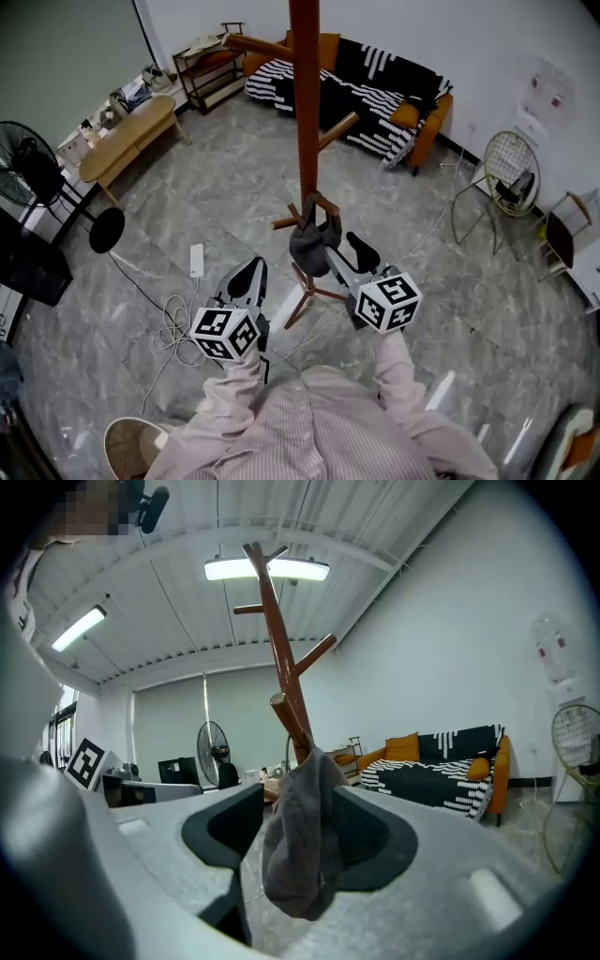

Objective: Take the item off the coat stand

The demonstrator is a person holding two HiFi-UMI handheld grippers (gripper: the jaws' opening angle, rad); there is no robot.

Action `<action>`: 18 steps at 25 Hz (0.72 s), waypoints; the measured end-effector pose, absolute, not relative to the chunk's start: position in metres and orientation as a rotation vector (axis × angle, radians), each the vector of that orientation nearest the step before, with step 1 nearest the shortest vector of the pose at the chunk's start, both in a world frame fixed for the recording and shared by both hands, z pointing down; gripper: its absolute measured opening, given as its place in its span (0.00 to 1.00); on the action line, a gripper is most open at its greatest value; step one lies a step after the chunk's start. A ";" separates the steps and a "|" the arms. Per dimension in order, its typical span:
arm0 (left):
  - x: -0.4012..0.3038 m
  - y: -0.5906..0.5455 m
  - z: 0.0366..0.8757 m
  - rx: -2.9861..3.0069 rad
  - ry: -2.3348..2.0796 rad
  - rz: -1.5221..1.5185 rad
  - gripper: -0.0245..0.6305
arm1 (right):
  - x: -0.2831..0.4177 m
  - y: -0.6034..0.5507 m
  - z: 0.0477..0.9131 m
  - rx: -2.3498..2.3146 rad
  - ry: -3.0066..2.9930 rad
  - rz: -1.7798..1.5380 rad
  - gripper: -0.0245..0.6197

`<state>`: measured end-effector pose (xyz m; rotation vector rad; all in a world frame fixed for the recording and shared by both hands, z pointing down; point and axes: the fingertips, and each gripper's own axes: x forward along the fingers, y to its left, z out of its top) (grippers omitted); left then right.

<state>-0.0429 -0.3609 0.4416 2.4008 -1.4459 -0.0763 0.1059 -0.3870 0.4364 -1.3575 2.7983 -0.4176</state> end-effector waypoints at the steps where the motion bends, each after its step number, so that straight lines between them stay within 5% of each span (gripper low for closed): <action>1: -0.043 -0.362 0.443 2.394 -1.449 -0.075 0.04 | 0.104 -0.390 0.438 -1.346 2.812 -0.426 0.37; 12: -0.050 -0.376 0.462 2.330 -1.443 -0.053 0.04 | 0.085 -0.410 0.458 -1.325 2.934 -0.496 0.36; 15: -0.052 -0.378 0.466 2.324 -1.428 -0.042 0.04 | 0.084 -0.413 0.459 -1.374 2.953 -0.467 0.29; 18: -0.057 -0.379 0.468 2.322 -1.416 -0.018 0.04 | 0.084 -0.417 0.456 -1.445 2.959 -0.408 0.09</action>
